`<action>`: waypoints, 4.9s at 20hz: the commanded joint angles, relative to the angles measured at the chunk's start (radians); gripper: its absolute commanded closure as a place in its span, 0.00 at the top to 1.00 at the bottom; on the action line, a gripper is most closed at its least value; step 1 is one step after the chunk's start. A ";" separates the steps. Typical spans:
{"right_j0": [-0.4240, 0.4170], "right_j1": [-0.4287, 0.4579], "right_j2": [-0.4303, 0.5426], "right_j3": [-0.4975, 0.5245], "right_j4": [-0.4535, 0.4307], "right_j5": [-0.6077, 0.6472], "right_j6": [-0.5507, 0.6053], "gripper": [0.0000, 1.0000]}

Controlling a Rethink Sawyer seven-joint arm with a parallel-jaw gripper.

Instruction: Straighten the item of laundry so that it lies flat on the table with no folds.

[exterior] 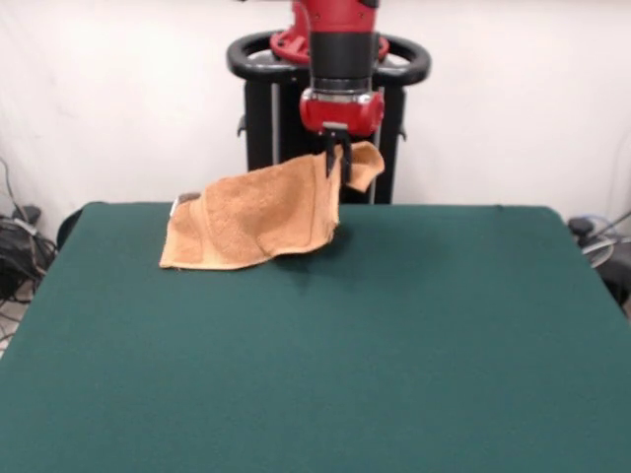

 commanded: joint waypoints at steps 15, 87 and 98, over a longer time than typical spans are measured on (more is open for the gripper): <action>0.095 0.114 0.182 -0.294 -0.012 -0.024 0.101 0.00; -0.102 -0.002 0.493 -0.411 -0.474 0.432 -0.335 1.00; -0.314 0.203 0.786 -0.445 -0.637 0.699 -0.781 1.00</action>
